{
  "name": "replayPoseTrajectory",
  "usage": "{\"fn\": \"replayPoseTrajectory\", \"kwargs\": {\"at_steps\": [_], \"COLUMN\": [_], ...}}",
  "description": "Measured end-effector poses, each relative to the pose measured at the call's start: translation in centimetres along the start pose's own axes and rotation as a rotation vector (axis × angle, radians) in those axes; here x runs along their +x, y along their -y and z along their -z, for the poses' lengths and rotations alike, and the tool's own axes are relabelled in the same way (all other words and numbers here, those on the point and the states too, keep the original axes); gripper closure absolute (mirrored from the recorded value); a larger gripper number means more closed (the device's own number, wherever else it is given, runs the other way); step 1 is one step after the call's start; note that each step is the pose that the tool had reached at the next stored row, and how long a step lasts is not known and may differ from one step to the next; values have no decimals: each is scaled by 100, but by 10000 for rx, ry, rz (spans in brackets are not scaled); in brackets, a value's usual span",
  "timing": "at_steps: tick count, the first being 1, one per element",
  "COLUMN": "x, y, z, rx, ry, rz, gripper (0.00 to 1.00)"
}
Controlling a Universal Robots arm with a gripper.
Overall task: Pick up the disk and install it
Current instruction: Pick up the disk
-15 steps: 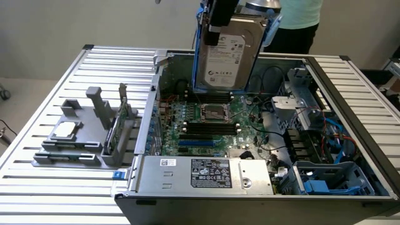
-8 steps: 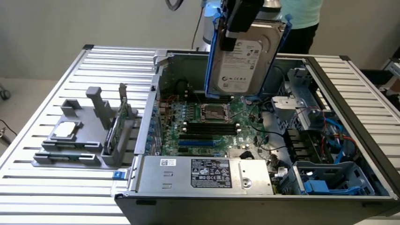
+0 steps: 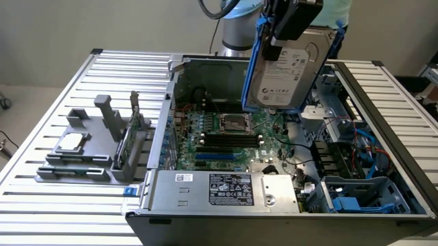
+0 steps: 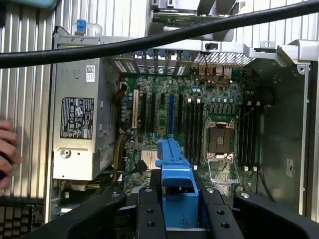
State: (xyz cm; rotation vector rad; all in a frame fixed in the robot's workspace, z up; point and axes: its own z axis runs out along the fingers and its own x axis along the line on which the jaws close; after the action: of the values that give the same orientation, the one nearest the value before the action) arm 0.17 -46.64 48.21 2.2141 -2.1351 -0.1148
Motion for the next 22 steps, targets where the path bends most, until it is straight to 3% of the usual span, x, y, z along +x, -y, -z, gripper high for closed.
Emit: {"fn": "replayPoseTrajectory", "kwargs": {"at_steps": [7, 16, 22], "x": [182, 479, 648], "y": [216, 341, 492], "z": [60, 156, 188], "rx": [-33, -155, -221], "ry": [1, 6, 7], "rz": [0, -1, -1], "gripper": [67, 67, 67]}}
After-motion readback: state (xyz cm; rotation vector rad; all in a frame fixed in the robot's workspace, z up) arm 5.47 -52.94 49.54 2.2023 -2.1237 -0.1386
